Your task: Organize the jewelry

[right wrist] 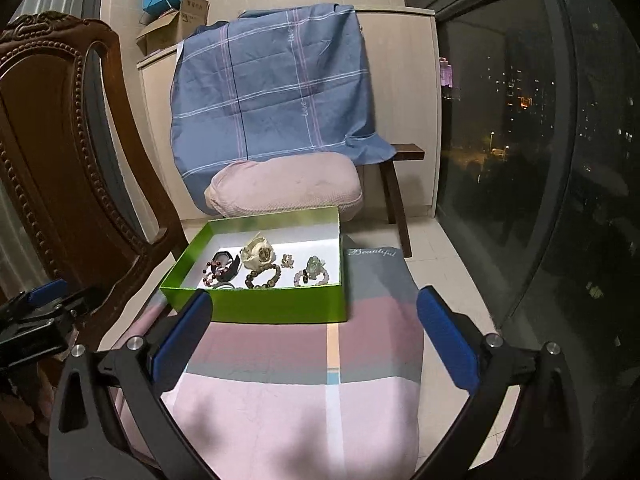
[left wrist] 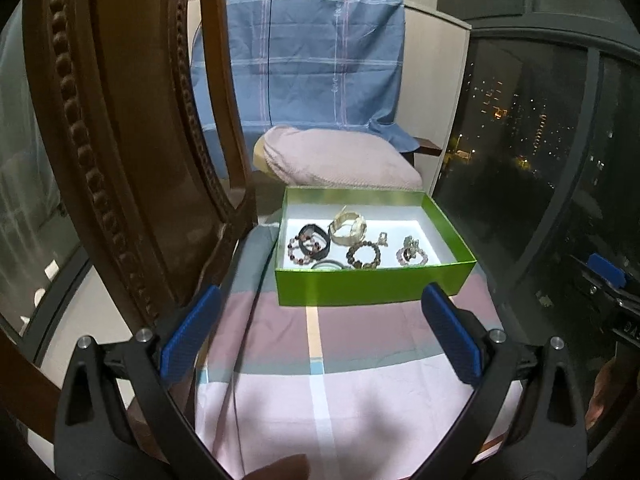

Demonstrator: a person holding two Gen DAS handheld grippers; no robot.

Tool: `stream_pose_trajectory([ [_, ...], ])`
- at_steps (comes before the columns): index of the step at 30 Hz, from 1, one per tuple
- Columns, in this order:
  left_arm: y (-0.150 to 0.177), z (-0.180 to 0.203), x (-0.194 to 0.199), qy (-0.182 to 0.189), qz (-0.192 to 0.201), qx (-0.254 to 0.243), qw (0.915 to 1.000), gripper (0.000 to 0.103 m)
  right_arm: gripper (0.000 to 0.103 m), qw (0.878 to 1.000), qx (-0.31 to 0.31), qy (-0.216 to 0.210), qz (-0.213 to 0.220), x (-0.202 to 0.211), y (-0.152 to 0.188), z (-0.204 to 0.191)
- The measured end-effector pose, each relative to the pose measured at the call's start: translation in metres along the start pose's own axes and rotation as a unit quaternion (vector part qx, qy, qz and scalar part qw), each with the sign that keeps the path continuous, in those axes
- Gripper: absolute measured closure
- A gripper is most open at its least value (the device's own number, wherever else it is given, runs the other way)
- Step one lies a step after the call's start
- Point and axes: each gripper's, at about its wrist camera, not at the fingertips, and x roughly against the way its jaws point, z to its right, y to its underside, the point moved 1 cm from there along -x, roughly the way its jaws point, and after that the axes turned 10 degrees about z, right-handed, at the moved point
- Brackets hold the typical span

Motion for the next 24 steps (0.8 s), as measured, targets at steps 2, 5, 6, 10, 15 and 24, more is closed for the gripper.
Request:
stream_pose_trajectory([
  [2, 0.0013, -0.0002, -0.001, -0.001, -0.003, 0.003, 1.0, 0.004, 0.003, 1.0, 0.001, -0.002, 0.0, 0.0008, 0.0002, -0.0002],
  [5, 0.0023, 0.0016, -0.0012, -0.001, -0.005, 0.001, 1.0, 0.004, 0.003, 1.0, 0.002, -0.003, 0.002, 0.0026, -0.0001, -0.0006],
  [6, 0.0029, 0.0022, -0.0013, -0.001, -0.005, 0.001, 1.0, 0.004, 0.003, 1.0, 0.003, -0.003, 0.002, 0.003, 0.0002, -0.0007],
  [10, 0.0046, 0.0026, -0.0033, -0.002, -0.009, 0.0, 1.0, 0.004, 0.003, 1.0, 0.005, -0.005, -0.002, 0.002, 0.0019, -0.0016],
  [15, 0.0033, 0.0015, -0.0025, -0.004, -0.007, 0.002, 1.0, 0.004, 0.003, 1.0, 0.005, -0.006, -0.004, 0.0023, 0.0027, -0.0019],
  [24, 0.0028, 0.0015, -0.0011, -0.001, -0.004, 0.0, 1.0, 0.004, 0.003, 1.0, 0.008, -0.007, -0.004, 0.0032, 0.0029, -0.0034],
])
